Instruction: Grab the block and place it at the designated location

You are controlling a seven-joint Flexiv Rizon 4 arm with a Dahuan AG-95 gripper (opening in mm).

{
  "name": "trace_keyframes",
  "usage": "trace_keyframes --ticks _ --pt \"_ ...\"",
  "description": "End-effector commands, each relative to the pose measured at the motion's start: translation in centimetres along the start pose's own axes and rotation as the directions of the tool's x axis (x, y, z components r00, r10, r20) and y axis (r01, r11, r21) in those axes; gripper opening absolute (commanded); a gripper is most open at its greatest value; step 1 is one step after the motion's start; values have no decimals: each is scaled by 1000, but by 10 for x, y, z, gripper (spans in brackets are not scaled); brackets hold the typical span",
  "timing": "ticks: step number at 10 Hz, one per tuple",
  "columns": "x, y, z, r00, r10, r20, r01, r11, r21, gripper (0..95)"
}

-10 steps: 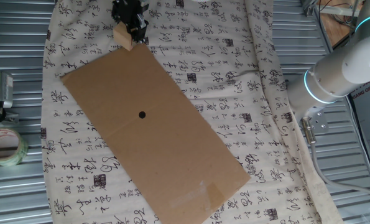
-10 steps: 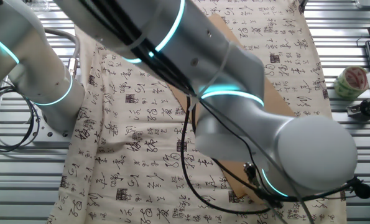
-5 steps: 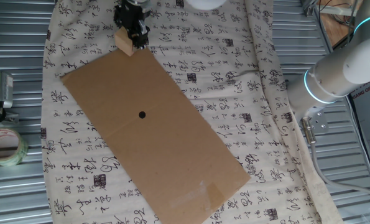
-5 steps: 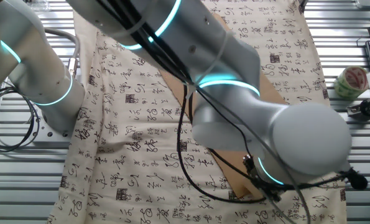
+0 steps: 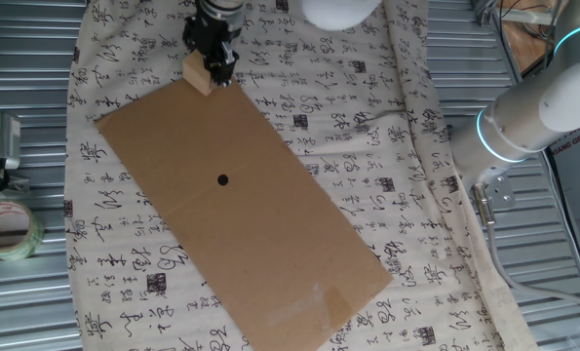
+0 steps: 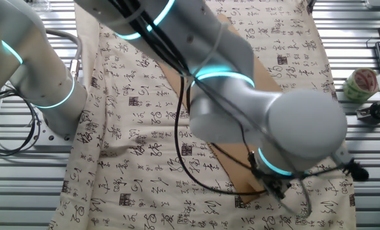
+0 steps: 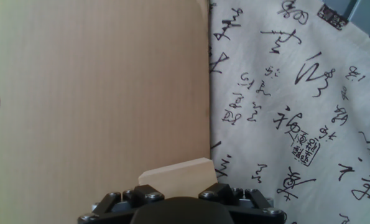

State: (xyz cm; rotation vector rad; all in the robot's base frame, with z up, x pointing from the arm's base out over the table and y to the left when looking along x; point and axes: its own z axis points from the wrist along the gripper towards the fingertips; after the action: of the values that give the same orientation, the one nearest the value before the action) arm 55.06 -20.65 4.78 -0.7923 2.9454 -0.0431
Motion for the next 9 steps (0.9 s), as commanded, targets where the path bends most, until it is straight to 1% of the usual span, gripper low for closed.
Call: trace_keyframes --ticks 1,4,9 --pt "-2 5 -1 1000 9 4 -9 1000 -3 0" --pt "-5 10 -3 1000 15 5 -15 1000 -2 0" --pt "-9 17 -11 999 35 -1 -35 999 -12 0"
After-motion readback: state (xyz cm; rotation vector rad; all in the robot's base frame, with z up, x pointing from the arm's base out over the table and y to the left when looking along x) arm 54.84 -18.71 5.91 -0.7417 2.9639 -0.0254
